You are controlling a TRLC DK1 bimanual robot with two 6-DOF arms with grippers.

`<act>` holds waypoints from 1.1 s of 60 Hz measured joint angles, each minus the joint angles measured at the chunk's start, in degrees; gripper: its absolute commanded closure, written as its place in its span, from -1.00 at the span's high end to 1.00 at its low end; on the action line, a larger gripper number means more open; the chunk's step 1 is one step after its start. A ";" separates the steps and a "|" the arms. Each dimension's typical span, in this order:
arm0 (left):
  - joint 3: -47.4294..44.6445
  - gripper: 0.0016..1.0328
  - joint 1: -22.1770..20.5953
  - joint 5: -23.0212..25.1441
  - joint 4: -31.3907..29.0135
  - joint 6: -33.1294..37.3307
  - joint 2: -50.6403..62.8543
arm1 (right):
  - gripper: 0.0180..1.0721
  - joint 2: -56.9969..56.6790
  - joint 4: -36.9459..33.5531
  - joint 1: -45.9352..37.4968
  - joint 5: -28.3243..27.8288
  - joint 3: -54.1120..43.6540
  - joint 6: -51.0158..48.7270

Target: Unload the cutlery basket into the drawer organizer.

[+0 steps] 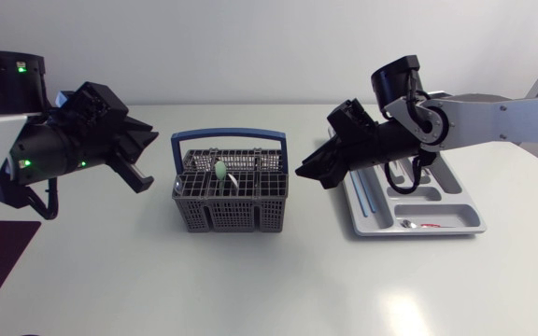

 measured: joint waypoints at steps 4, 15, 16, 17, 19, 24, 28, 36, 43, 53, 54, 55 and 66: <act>-0.44 -0.60 2.16 0.22 0.85 0.20 1.29 | -0.11 0.98 0.68 0.00 0.15 0.00 0.00; -1.38 -0.60 6.47 0.83 6.27 1.16 12.24 | -0.11 5.44 1.75 0.39 1.51 0.68 0.02; -1.38 -0.60 6.64 0.83 6.60 1.31 13.27 | -0.11 5.84 1.88 0.46 1.57 0.83 0.02; -1.38 -0.60 6.73 0.85 6.97 1.31 14.32 | -0.11 6.29 2.10 0.55 1.70 0.96 0.04; -1.38 -0.60 6.73 0.83 7.56 1.29 16.46 | -0.11 7.21 2.56 0.87 1.95 1.31 0.07; -1.38 -0.60 6.51 1.07 8.59 1.29 20.33 | -0.11 8.79 2.99 1.86 2.56 1.92 0.50; -1.31 -0.60 5.97 1.05 9.05 1.29 22.34 | -0.11 9.40 2.99 2.62 3.37 2.08 0.87; -0.68 -0.60 4.02 0.79 9.49 1.25 24.52 | -0.11 9.99 2.97 3.87 3.80 2.30 1.11; -0.11 -0.60 2.95 0.50 9.49 1.03 24.55 | -0.11 9.99 2.93 3.58 4.09 2.27 1.11; 0.22 -0.60 0.17 -0.04 9.66 -0.04 24.70 | -0.11 9.66 2.91 1.05 4.48 2.05 1.07; 0.28 -0.60 -0.13 -0.07 9.75 -0.07 24.83 | -0.11 9.57 2.91 0.72 4.48 1.95 1.07; 0.37 -0.60 -0.46 -0.07 9.81 -0.09 24.90 | -0.11 9.49 2.93 0.35 4.48 1.75 1.07; 1.60 -0.60 -4.28 -0.74 9.90 -1.57 26.14 | -0.11 7.34 2.91 -2.36 4.52 -0.63 0.48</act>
